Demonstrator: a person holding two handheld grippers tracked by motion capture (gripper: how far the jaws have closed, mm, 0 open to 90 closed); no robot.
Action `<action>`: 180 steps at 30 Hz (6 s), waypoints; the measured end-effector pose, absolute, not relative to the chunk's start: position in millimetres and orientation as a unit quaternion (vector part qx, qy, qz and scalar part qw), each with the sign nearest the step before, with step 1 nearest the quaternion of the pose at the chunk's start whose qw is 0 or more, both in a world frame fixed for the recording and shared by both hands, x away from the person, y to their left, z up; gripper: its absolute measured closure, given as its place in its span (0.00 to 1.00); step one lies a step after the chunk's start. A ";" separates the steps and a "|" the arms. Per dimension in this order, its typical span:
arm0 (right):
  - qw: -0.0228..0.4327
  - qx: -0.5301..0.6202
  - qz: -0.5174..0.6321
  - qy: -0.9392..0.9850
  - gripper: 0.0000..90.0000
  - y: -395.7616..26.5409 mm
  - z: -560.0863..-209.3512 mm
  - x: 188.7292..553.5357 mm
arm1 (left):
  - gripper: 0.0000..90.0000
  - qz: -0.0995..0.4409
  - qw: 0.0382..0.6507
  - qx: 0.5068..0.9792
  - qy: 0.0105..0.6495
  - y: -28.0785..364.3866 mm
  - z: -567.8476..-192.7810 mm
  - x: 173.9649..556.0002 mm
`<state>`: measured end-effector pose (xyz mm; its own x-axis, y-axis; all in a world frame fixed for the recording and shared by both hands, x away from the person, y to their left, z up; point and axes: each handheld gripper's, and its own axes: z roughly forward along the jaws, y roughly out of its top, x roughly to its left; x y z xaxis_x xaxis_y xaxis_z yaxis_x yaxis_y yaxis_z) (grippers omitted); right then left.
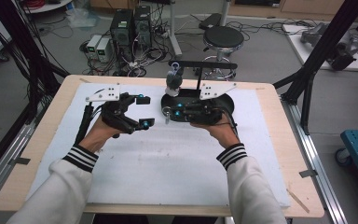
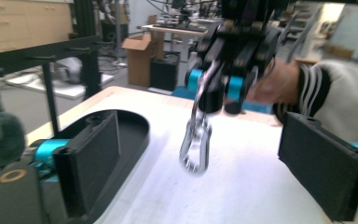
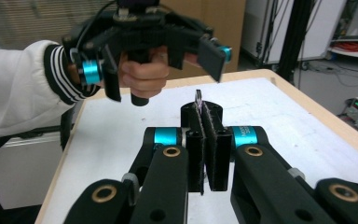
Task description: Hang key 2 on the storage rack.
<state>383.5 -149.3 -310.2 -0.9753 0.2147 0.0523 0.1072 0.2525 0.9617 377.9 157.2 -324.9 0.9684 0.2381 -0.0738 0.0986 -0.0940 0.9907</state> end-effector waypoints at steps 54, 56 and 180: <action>0.165 0.209 0.487 0.832 0.98 -243.5 -240.9 454.6 | 0.08 0.266 0.600 0.678 0.331 304.5 -448.0 297.7; 0.168 0.204 0.482 0.836 0.98 -241.1 -237.2 459.8 | 0.08 0.265 0.603 0.675 0.333 305.1 -448.1 297.9; 0.227 0.280 0.500 0.788 0.01 -252.1 -241.0 437.7 | 0.08 0.269 0.615 0.670 0.317 306.8 -450.3 294.4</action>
